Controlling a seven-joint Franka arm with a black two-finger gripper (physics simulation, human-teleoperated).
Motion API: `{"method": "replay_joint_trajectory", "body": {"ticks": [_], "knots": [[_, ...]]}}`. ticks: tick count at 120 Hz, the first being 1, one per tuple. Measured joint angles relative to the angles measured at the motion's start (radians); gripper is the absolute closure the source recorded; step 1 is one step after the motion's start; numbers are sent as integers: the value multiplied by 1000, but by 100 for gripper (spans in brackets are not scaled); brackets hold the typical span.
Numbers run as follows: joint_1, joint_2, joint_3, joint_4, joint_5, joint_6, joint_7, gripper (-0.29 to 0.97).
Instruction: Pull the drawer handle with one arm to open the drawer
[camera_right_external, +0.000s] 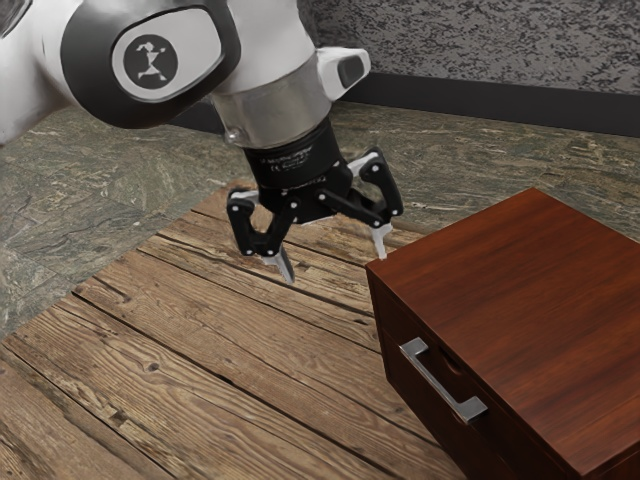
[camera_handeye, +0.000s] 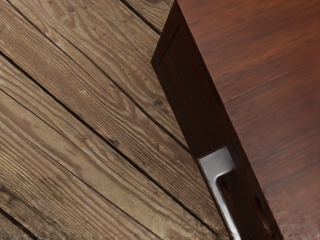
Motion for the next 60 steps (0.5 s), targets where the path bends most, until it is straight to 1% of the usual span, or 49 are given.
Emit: {"method": "replay_joint_trajectory", "body": {"ticks": [5,15,21,38,60], "knots": [[13,-16,-1,-42,-4,33,-24,0],[100,-56,-6,-126,-15,99,-68,0],[130,-72,-14,-166,-20,139,-92,0],[125,-115,-47,-283,-26,264,-147,0],[125,-116,-80,-355,-34,389,-201,0]]}}
